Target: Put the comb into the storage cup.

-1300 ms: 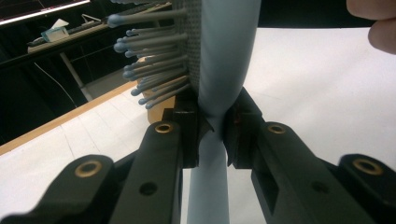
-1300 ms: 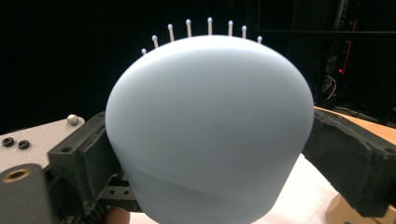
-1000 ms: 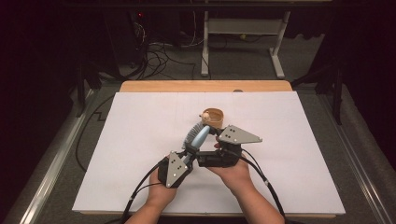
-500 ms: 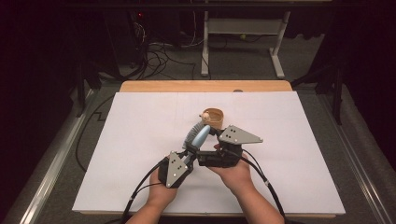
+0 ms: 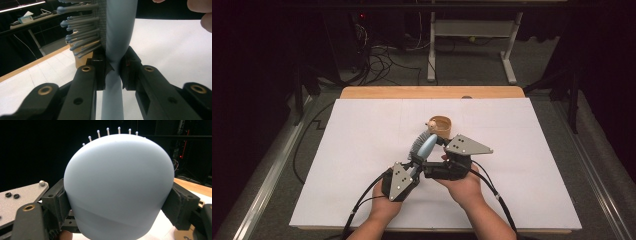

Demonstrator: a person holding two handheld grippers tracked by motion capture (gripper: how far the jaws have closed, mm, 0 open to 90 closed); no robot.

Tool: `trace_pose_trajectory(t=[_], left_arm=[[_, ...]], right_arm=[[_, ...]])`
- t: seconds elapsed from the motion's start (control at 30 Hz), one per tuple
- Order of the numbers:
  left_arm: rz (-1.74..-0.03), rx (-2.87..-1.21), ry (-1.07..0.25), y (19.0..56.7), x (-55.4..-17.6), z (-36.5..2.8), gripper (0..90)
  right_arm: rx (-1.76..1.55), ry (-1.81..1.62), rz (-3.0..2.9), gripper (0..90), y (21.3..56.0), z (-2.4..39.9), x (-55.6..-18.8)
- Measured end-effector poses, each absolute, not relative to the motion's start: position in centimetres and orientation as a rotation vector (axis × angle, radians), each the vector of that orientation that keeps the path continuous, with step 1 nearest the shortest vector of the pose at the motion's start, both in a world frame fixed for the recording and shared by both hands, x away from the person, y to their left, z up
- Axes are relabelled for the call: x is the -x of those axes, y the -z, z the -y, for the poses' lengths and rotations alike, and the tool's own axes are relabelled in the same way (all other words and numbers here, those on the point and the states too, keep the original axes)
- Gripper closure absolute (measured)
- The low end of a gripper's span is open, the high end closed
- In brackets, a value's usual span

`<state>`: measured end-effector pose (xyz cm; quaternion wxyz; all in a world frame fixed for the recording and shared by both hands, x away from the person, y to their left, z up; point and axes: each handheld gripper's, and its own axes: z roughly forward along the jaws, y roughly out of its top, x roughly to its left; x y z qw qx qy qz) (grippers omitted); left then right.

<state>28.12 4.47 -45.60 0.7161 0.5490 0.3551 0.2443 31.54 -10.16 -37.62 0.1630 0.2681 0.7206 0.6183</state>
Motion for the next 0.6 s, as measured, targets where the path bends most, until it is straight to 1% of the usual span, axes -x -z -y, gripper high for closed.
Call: trace_pose_trajectory(t=[0.07, 0.3, 0.53, 0.6], left_arm=[[-0.788, -1.217, -0.532, 45.57, -28.13, -4.50, 74.6], [-0.783, -1.209, -0.509, 45.50, -28.18, -4.59, 62.4], [-0.807, -1.228, -0.470, 45.35, -28.22, -5.07, 40.5], [-0.812, -1.227, -0.457, 45.35, -28.22, -5.31, 36.3]], right_arm=[[-0.759, -1.765, -2.057, 20.4, 37.58, 10.16, -31.54], [-0.754, -1.753, -2.059, 20.5, 37.19, 10.04, -31.47], [-0.757, -1.754, -2.040, 20.5, 36.84, 10.20, -31.49], [-0.760, -1.752, -2.034, 20.5, 36.71, 10.34, -31.52]])
